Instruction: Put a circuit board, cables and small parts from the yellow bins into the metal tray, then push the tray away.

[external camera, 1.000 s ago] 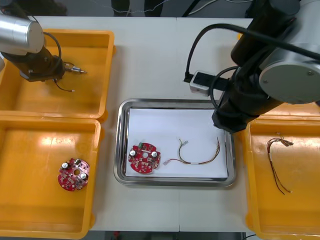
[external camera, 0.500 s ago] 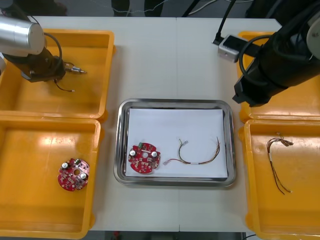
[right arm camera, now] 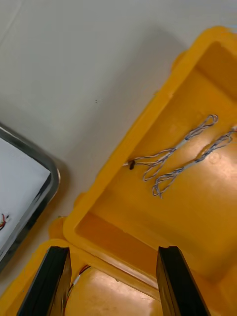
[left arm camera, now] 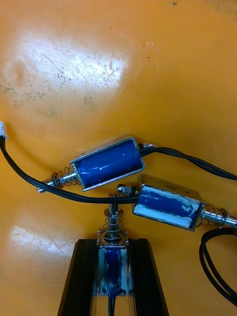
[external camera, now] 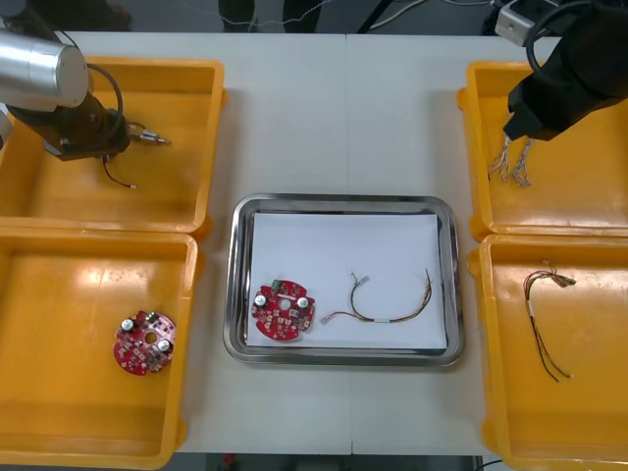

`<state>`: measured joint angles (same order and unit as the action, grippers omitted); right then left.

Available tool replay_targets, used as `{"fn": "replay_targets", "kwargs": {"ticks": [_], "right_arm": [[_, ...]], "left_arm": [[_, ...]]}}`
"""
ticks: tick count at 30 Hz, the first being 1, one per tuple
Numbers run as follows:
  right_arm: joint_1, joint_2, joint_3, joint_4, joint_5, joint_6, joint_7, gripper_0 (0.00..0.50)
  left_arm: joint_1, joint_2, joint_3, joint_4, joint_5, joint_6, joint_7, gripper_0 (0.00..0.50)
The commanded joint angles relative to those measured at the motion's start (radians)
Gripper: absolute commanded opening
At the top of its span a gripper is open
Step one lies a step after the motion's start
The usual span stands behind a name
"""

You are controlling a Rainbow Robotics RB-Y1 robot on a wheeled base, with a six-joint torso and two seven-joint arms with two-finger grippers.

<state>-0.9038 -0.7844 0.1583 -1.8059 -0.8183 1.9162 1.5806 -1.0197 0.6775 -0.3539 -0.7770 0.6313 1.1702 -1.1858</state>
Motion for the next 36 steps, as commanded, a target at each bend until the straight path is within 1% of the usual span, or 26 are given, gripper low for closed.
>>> {"fn": "replay_targets", "kwargs": {"ticks": [1, 2, 3, 4, 7, 8, 11, 14, 16, 19, 25, 27, 28, 29, 30, 33, 36], "right_arm": [[-0.046, -0.030, -0.045, 0.026, 0.074, 0.004, -0.027, 0.500], [-0.047, -0.030, -0.048, 0.045, 0.105, 0.004, -0.027, 0.500], [-0.047, -0.030, -0.048, 0.045, 0.105, 0.004, -0.027, 0.500], [-0.047, -0.030, -0.054, 0.065, 0.129, 0.004, -0.028, 0.500], [-0.052, -0.030, -0.069, 0.102, 0.151, 0.004, -0.031, 0.500], [-0.064, -0.030, -0.078, 0.137, 0.162, 0.004, -0.033, 0.500], [-0.089, -0.026, -0.088, 0.206, 0.183, 0.004, -0.034, 0.500], [-0.106, -0.015, -0.100, 0.255, 0.200, 0.004, -0.034, 0.500], [-0.121, -0.006, -0.111, 0.304, 0.211, 0.004, -0.034, 0.500], [-0.139, 0.005, -0.125, 0.365, 0.232, 0.004, -0.039, 0.500], [-0.182, 0.037, -0.157, 0.502, 0.283, 0.004, -0.050, 0.500], [-0.193, 0.045, -0.161, 0.528, 0.295, 0.004, -0.051, 0.500], [-0.208, 0.057, -0.163, 0.568, 0.317, 0.004, -0.057, 0.500], [-0.213, 0.060, -0.163, 0.580, 0.323, 0.004, -0.059, 0.500], [-0.224, 0.071, -0.167, 0.606, 0.344, -0.010, -0.064, 0.500], [-0.244, 0.093, -0.184, 0.655, 0.381, -0.042, -0.074, 0.500], [-0.267, 0.111, -0.218, 0.708, 0.404, -0.075, -0.083, 0.500]], "left_arm": [[-0.033, 0.000, -0.016, -0.007, 0.014, 0.023, -0.090, 0.000], [-0.033, 0.013, -0.017, -0.022, 0.021, 0.043, -0.094, 0.000], [-0.033, 0.013, -0.017, -0.022, 0.021, 0.043, -0.094, 0.000], [-0.033, 0.025, -0.016, -0.041, 0.027, 0.068, -0.094, 0.000], [-0.034, 0.047, -0.016, -0.068, 0.044, 0.103, -0.094, 0.000], [-0.034, 0.066, -0.016, -0.091, 0.062, 0.132, -0.094, 0.000], [-0.034, 0.102, -0.016, -0.148, 0.080, 0.192, -0.089, 0.000], [-0.034, 0.123, -0.013, -0.192, 0.093, 0.243, -0.083, 0.000], [-0.033, 0.146, -0.007, -0.235, 0.117, 0.292, -0.075, 0.000], [-0.033, 0.166, -0.005, -0.298, 0.128, 0.362, -0.060, 0.000], [-0.033, 0.178, 0.016, -0.404, 0.131, 0.483, -0.009, 0.000], [-0.033, 0.180, 0.024, -0.427, 0.133, 0.503, 0.006, 0.000], [-0.033, 0.180, 0.026, -0.461, 0.136, 0.534, 0.014, 0.000], [-0.033, 0.180, 0.026, -0.472, 0.136, 0.543, 0.017, 0.000], [-0.033, 0.180, 0.026, -0.499, 0.136, 0.568, 0.025, 0.000], [-0.033, 0.178, 0.026, -0.542, 0.142, 0.597, 0.049, 0.000], [-0.033, 0.174, 0.024, -0.593, 0.157, 0.612, 0.107, 0.000]]}}
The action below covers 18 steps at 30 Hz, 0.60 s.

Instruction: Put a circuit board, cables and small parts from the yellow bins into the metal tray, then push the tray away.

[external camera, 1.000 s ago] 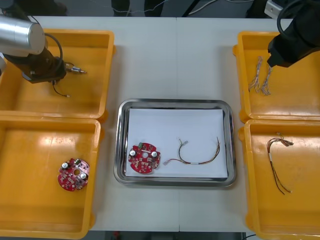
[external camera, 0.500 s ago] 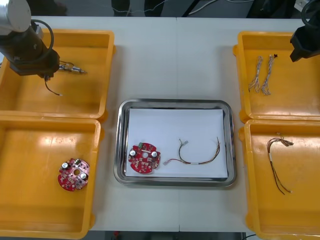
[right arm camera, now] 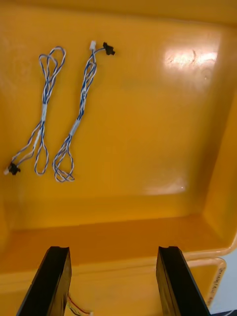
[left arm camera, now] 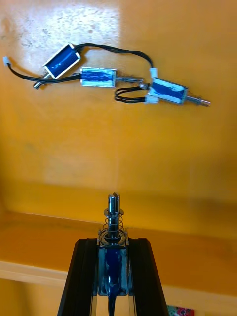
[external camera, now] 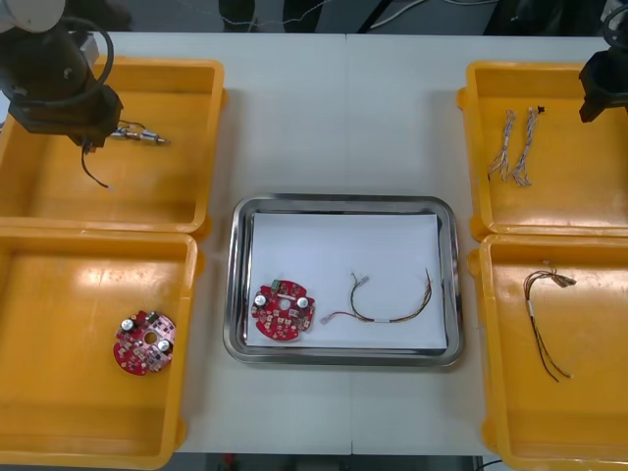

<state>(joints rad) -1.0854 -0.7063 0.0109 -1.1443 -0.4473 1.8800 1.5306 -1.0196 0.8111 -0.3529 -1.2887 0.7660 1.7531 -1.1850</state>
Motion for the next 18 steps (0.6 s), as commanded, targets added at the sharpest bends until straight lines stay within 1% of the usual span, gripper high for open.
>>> {"fn": "replay_targets", "kwargs": {"ticks": [1, 3, 5, 7, 9, 13, 14, 18], "right_arm": [[-0.088, 0.036, -0.075, 0.058, 0.038, -0.045, -0.035, 0.500], [-0.103, 0.045, -0.106, 0.097, 0.059, -0.064, -0.041, 0.500], [-0.111, 0.048, -0.126, 0.129, 0.065, -0.082, -0.044, 0.500], [-0.120, 0.050, -0.144, 0.167, 0.064, -0.110, -0.049, 0.500], [-0.128, 0.050, -0.158, 0.206, 0.064, -0.139, -0.055, 0.500], [-0.140, 0.050, -0.175, 0.262, 0.064, -0.185, -0.073, 0.500], [-0.142, 0.054, -0.184, 0.284, 0.065, -0.199, -0.087, 0.500], [-0.142, 0.070, -0.204, 0.311, 0.071, -0.226, -0.158, 0.500]], "left_arm": [[-0.033, 0.039, 0.025, -0.092, 0.024, 0.034, 0.114, 0.000], [-0.033, 0.029, 0.025, -0.132, 0.024, 0.065, 0.130, 0.000], [-0.033, 0.023, 0.025, -0.161, 0.024, 0.089, 0.137, 0.000], [-0.033, 0.008, 0.025, -0.193, 0.022, 0.112, 0.150, 0.000], [-0.033, -0.010, 0.023, -0.227, 0.019, 0.126, 0.191, 0.000], [-0.030, -0.049, 0.023, -0.279, 0.013, 0.138, 0.249, 0.000], [-0.022, -0.069, 0.023, -0.307, 0.004, 0.144, 0.271, 0.000], [0.012, -0.109, 0.023, -0.379, -0.020, 0.149, 0.314, 0.000]]}}
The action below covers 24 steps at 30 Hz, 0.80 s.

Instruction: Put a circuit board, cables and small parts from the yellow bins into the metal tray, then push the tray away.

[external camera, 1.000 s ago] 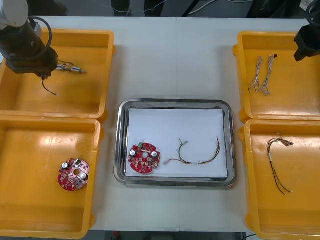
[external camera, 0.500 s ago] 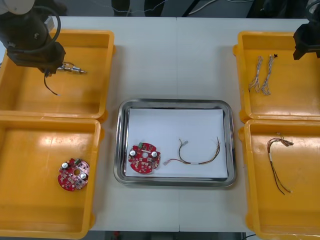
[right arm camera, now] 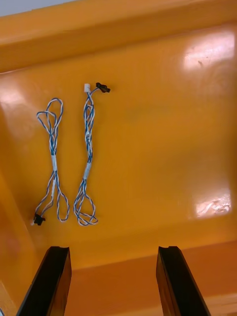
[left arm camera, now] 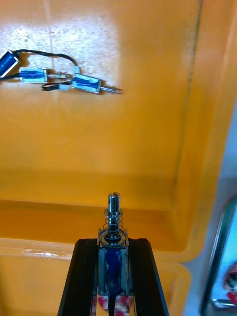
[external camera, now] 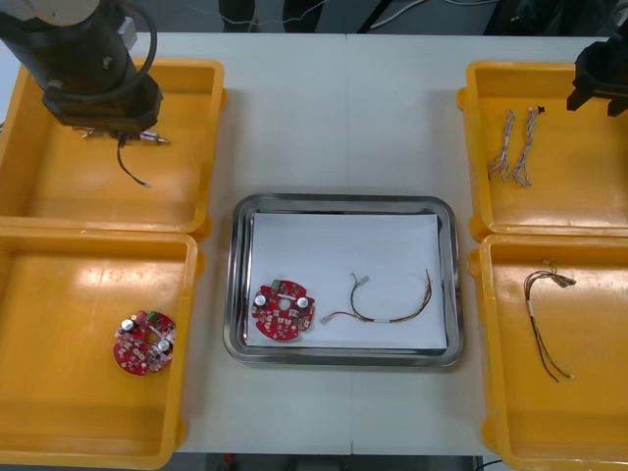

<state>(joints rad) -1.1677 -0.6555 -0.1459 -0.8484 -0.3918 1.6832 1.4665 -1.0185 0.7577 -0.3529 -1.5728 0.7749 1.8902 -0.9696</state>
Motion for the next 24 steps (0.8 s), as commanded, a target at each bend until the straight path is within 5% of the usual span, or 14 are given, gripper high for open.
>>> {"fn": "replay_targets", "kwargs": {"ticks": [1, 8, 24], "right_arm": [[-0.059, 0.027, -0.046, 0.018, 0.022, -0.037, -0.114, 0.500], [-0.059, 0.070, -0.038, 0.037, 0.053, -0.080, -0.229, 0.500], [-0.059, 0.100, -0.034, 0.180, 0.068, -0.257, -0.244, 0.500]], "left_arm": [[0.021, -0.067, 0.023, -0.116, -0.032, 0.013, 0.115, 0.000], [0.067, -0.149, -0.023, -0.210, -0.085, 0.012, 0.210, 0.000], [0.141, -0.301, -0.212, -0.219, -0.267, -0.079, 0.312, 0.000]]}}
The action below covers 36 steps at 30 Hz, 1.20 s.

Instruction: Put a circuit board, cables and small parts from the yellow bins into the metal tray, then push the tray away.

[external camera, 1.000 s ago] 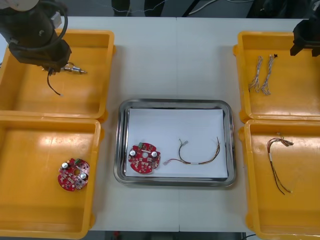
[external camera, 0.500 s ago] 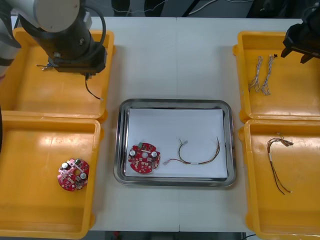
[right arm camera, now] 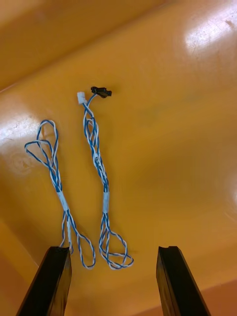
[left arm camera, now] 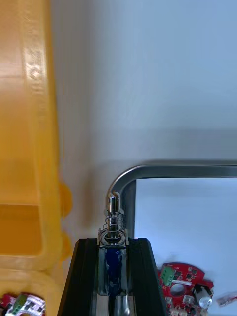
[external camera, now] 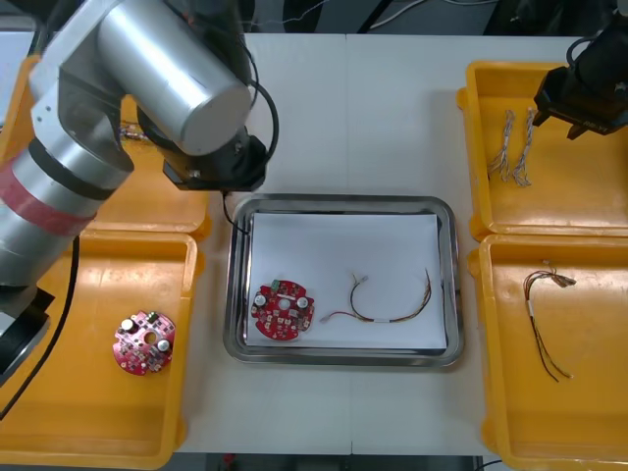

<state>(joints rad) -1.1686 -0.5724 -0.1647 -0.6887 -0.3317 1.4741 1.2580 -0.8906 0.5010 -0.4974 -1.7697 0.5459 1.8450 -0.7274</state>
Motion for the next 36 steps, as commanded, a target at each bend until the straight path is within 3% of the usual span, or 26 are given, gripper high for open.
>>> {"fn": "replay_targets", "kwargs": {"ticks": [1, 12, 19, 36], "right_arm": [[-0.060, 0.019, -0.015, 0.026, 0.010, -0.057, -0.035, 0.500], [-0.151, 0.019, -0.015, 0.196, 0.026, -0.159, -0.037, 0.500], [-0.171, 0.019, -0.013, 0.256, 0.036, -0.207, -0.032, 0.500], [-0.175, 0.019, -0.013, 0.316, 0.039, -0.278, -0.022, 0.500]], "left_arm": [[0.013, -0.047, -0.073, -0.017, -0.038, -0.036, 0.072, 0.000], [0.025, -0.090, -0.201, 0.104, -0.072, -0.159, 0.146, 0.000], [0.073, -0.099, -0.242, 0.116, -0.110, -0.234, 0.151, 0.000], [0.074, -0.110, -0.285, 0.116, -0.124, -0.253, 0.161, 0.000]]}}
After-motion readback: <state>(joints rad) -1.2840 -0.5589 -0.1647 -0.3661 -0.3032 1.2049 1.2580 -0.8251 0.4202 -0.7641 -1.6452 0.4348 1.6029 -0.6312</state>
